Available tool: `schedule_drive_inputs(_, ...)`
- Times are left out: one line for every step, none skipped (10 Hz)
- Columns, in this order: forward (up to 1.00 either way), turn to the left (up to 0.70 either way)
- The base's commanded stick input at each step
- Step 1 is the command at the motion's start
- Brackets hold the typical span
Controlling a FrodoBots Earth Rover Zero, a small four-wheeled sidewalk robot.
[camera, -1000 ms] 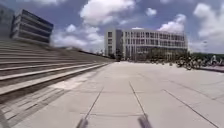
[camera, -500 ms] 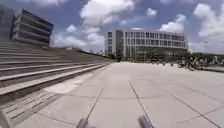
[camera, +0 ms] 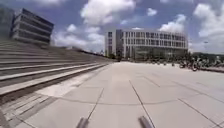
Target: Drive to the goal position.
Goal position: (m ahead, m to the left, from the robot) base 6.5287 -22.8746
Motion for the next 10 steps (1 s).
schedule_drive_inputs(0.5,0.0)
schedule_drive_inputs(0.5,0.0)
schedule_drive_inputs(0.5,0.0)
schedule_drive_inputs(0.5,0.0)
schedule_drive_inputs(0.5,0.0)
schedule_drive_inputs(0.5,0.0)
schedule_drive_inputs(0.5,0.0)
schedule_drive_inputs(0.5,0.0)
schedule_drive_inputs(0.5,0.0)
schedule_drive_inputs(0.5,0.0)
